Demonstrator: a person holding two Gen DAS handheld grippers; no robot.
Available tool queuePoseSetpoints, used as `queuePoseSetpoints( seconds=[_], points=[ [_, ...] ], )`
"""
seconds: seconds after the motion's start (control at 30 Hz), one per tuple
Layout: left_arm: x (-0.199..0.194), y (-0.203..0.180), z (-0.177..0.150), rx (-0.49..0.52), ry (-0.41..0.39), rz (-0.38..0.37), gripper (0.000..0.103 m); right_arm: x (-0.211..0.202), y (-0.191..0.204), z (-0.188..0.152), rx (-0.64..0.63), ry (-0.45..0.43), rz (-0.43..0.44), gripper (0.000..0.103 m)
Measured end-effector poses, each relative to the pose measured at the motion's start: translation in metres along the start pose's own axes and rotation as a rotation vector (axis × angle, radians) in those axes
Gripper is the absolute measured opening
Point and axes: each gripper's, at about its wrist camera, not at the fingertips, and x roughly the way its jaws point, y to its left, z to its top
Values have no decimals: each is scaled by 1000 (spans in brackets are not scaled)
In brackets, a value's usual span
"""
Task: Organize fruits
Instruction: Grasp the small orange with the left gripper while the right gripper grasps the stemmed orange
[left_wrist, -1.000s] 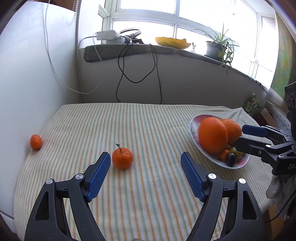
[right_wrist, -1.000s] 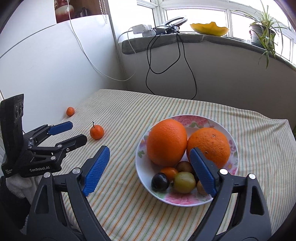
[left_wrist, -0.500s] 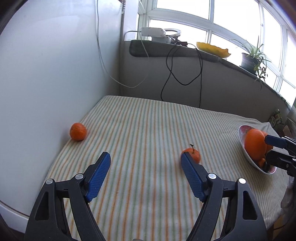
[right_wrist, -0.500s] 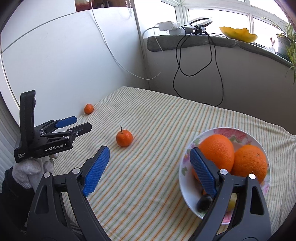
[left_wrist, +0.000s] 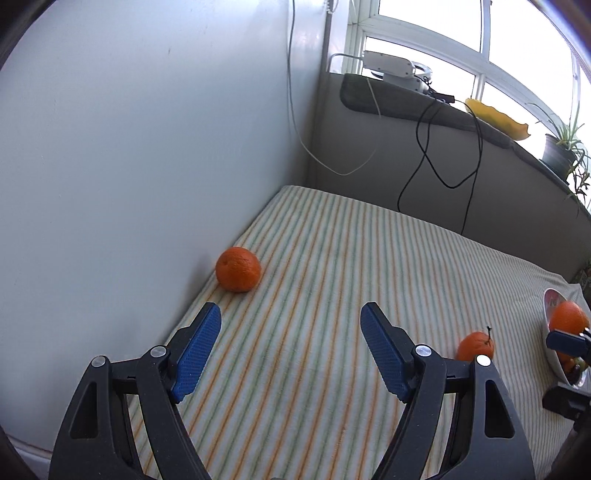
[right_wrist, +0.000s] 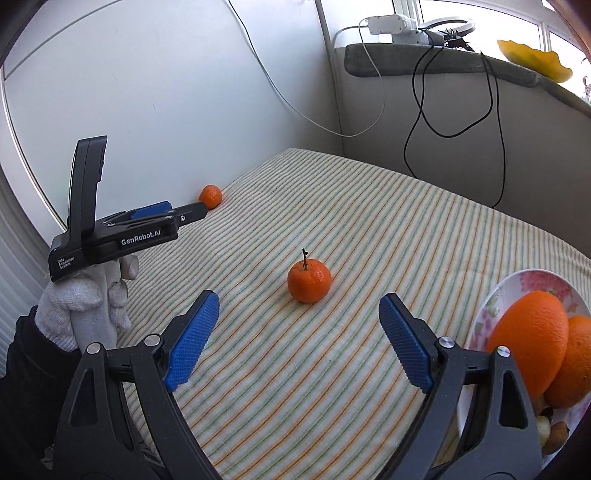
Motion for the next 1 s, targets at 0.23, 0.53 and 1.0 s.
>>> queuePoseSetpoints(
  seconds=[0.23,0.53,1.0],
  points=[
    [20,8,6,-28,24,12,60,17,5,0,-10,16,22,91],
    [41,15,12,-32,51,59,54,34,10,7,-23,37,18,91],
    [62,24,19,-57,81,82,52,59,13,9,-44,78,-15,79]
  ],
)
